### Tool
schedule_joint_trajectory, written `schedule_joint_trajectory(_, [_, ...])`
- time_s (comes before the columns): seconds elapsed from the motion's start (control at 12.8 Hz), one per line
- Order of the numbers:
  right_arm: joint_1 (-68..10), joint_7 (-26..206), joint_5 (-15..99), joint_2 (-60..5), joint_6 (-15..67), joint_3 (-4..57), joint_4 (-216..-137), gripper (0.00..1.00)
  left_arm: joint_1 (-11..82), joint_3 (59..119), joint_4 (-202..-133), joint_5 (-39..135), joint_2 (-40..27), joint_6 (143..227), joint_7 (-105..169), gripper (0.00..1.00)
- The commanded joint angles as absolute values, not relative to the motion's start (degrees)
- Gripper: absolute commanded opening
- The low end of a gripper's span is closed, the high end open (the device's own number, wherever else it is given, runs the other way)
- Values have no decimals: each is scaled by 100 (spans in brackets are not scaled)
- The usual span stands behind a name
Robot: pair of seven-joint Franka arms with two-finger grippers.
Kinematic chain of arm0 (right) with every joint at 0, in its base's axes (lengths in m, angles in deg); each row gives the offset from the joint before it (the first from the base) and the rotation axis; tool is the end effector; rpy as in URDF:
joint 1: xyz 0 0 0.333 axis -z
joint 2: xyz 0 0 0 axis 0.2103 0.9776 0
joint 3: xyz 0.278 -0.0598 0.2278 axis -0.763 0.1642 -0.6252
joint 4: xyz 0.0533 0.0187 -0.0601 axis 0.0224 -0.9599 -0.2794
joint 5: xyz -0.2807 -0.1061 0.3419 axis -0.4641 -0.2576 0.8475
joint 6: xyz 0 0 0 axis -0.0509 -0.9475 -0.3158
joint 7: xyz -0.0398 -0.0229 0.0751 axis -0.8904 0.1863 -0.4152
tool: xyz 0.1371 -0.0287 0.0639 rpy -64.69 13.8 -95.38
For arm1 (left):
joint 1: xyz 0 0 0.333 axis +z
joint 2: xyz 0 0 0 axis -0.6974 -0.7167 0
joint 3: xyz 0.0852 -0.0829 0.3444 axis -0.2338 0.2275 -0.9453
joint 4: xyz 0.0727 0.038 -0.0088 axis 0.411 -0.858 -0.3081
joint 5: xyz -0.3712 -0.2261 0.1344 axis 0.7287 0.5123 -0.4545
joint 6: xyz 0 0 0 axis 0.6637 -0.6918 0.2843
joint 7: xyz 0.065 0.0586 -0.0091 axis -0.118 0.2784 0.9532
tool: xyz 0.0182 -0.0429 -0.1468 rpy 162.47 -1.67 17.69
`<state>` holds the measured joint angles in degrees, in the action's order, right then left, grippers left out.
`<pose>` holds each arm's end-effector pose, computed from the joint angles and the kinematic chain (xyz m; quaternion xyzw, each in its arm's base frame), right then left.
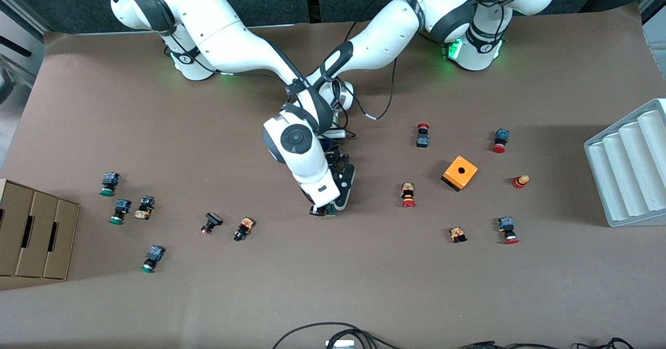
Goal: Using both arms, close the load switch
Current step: 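Slide the white slider along the switch body with the right gripper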
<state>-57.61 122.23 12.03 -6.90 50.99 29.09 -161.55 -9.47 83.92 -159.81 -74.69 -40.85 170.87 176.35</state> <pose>0.6481 0.5241 0.1931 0.8020 0.5878 0.1061 0.0015 0.4178 -0.6222 -0.0009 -0.7686 -0.0318 -0.6389 0.0009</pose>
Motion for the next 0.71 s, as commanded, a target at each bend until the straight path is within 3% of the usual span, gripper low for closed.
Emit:
schedule_joint_trajectory(0.0, [-5714,12207,1055,-490,5183,2907,-15923,45,-1054,8341,-16003,-7523,-4275,17018,17745,64])
schedule_joint_trajectory(0.63, [-5714,12189,1064,-358,5271,2915,-15835,45,-1054,8341,-16003,-7532,-4275,17018,17745,64])
